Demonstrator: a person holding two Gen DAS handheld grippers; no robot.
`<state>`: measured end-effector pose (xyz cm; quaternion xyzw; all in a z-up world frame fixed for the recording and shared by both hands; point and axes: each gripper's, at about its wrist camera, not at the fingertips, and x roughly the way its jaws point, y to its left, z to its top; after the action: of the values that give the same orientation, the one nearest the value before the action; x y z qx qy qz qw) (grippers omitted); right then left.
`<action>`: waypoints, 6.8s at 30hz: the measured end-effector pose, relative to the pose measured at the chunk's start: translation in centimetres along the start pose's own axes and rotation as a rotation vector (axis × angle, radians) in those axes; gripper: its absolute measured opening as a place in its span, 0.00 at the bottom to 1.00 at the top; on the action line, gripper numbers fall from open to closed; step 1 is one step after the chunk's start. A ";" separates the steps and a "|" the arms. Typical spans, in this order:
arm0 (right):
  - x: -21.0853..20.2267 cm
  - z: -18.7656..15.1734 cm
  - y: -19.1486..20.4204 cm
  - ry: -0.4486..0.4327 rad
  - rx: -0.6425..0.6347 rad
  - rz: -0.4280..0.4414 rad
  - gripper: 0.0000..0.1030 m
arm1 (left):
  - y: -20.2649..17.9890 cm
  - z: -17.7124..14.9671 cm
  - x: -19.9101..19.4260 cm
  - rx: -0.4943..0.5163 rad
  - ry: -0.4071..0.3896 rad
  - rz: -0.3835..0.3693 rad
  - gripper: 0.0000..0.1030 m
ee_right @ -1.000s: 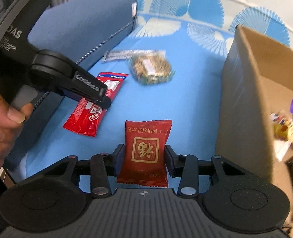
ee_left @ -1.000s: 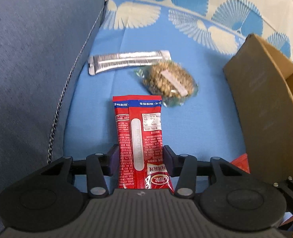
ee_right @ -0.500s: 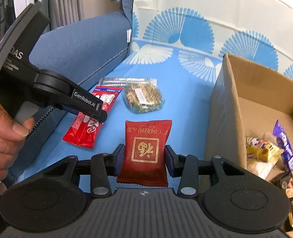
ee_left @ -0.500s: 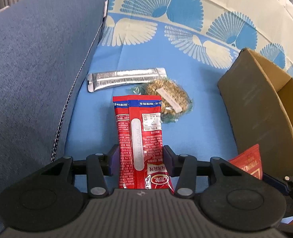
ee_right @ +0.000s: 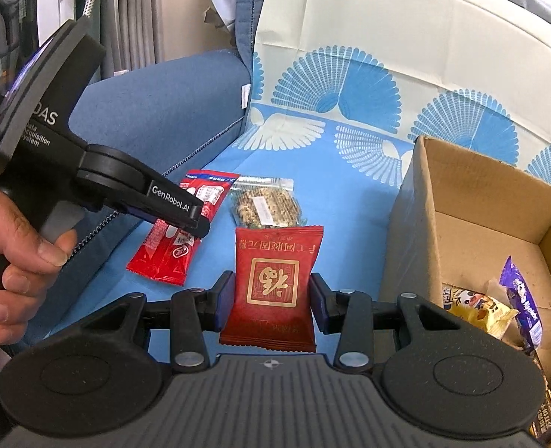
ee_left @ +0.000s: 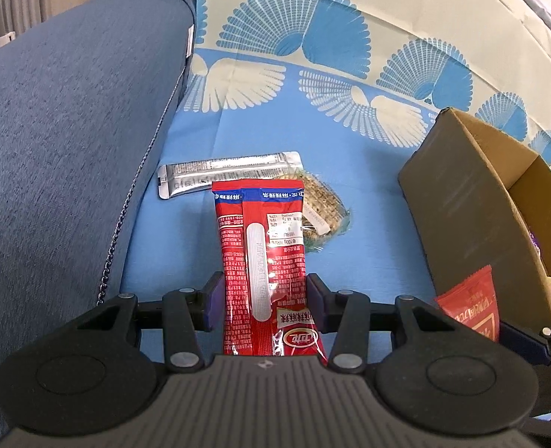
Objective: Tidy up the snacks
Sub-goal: 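Lift both red snacks and carry them toward the cardboard box, then lower both red snacks into the box and open both grippers, then withdraw both open tools from the box toward the remaining snacks, then grasp the nut cake packet with right gripper while left grasps purple stick pack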
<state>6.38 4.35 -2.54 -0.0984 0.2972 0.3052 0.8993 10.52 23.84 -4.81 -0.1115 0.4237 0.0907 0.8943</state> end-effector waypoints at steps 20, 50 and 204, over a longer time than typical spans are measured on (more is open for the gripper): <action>-2.1 0.3 -0.2 -0.107 -0.022 -0.016 0.43 | 0.0 0.2 -0.9 -0.009 -0.066 0.005 0.49; -5.4 0.8 -3.4 -0.291 0.051 -0.055 0.43 | -4.4 1.0 -5.9 0.010 -0.414 -0.150 0.49; 13.4 0.7 -0.3 0.015 0.159 -0.037 0.79 | 3.8 7.1 9.2 0.065 -0.013 0.064 0.08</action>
<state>15.42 10.95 -9.95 -0.0343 0.3252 0.2633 0.9076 20.48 30.05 -8.07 -0.0681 0.4239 0.1064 0.8969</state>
